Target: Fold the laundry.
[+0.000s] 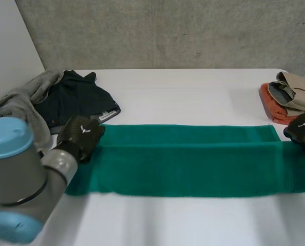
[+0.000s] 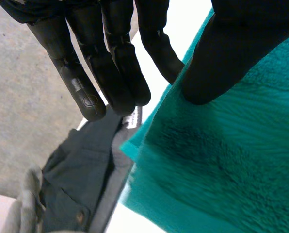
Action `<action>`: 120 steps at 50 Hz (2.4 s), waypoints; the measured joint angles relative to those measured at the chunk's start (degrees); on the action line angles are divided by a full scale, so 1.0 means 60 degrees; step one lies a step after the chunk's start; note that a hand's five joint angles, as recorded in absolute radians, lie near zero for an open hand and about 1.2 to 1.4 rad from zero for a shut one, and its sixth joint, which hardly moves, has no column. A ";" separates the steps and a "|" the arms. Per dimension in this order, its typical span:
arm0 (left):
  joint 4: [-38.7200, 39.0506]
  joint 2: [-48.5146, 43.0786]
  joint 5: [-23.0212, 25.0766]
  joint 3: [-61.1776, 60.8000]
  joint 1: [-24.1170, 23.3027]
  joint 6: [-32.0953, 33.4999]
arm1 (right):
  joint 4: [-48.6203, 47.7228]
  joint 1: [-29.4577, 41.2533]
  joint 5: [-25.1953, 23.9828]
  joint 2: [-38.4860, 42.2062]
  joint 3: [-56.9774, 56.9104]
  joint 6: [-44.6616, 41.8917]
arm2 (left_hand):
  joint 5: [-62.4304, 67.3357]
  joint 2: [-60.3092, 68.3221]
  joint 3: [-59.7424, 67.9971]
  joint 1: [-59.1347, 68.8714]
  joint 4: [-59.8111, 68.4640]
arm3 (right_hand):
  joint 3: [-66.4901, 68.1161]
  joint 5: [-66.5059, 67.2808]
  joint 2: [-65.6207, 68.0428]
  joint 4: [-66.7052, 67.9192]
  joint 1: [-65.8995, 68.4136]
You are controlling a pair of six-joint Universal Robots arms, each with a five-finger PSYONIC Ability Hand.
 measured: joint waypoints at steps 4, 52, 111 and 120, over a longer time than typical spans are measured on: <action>0.0684 -0.1163 -0.0012 0.0950 -0.0020 0.0354 | -0.1083 0.0188 0.0354 0.0788 -0.0325 0.0031 | 0.0000 0.0001 0.0001 0.0000 0.0000 | 0.0000 0.0000 0.0000 0.0001 0.0000; 0.2326 -0.0064 -0.0550 0.0516 -0.1263 -0.1944 | -0.1714 -0.0821 -0.2259 -0.0176 0.1383 0.2672 | -0.8753 -0.9471 -0.9375 -0.9278 -0.9536 | -0.7659 -0.7377 -0.7849 -0.7693 -0.7102; 0.2318 0.1212 -0.0595 -0.0643 -0.1272 -0.2432 | -0.6223 0.6393 -0.3059 0.1880 0.1210 0.1245 | -0.8753 -0.9471 -0.9375 -0.9278 -0.9536 | -0.6372 -0.6170 -0.6481 -0.6393 -0.5898; 0.2326 0.1087 -0.0565 -0.0428 -0.1525 -0.2428 | -0.5758 0.5126 -0.2657 0.0693 0.1608 0.2982 | -0.8753 -0.9471 -0.9375 -0.9278 -0.9536 | -0.9387 -0.9117 -0.9248 -0.9419 -0.8610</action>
